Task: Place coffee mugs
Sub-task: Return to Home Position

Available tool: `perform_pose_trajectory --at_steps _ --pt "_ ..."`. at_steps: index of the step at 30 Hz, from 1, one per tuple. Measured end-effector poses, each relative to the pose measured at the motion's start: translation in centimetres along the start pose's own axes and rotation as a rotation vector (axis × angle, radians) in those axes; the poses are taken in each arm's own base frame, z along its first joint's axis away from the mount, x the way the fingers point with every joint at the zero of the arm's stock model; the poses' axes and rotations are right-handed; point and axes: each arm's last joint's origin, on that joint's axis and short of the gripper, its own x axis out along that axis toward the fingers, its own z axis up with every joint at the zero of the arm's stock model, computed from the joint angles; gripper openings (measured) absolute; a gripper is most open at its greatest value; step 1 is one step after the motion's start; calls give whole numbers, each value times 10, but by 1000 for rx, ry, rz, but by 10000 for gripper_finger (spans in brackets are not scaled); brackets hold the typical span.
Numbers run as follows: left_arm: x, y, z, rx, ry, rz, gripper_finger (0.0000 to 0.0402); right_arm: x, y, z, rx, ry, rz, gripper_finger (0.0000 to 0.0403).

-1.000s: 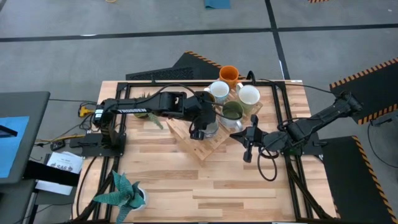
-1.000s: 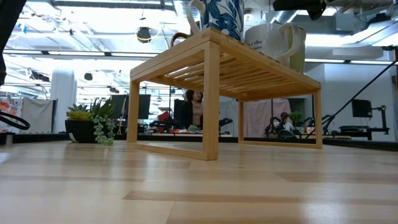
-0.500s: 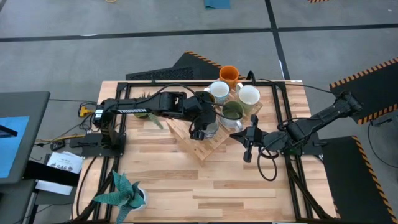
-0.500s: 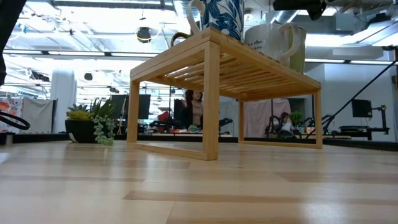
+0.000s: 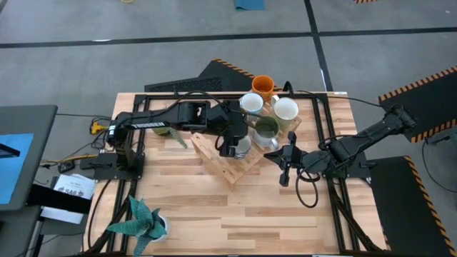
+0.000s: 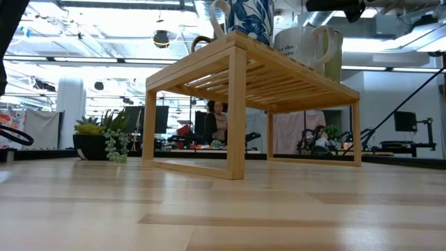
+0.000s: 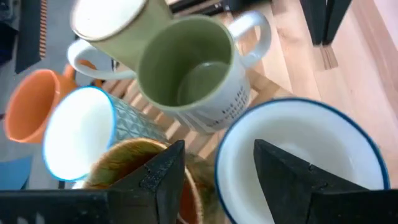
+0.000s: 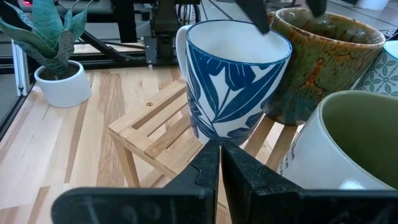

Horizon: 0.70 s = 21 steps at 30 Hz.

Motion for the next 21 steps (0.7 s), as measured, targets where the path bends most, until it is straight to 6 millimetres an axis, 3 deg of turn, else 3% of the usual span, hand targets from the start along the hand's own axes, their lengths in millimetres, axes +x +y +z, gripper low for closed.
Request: perform_pose_trajectory --at_steps 10,21 --pt "-26 11 9 -20 3 120 183 0 0 0 0 0 0 44" --pt "-62 10 6 -93 -25 -34 183 0 0 0 -2 2 0 44"
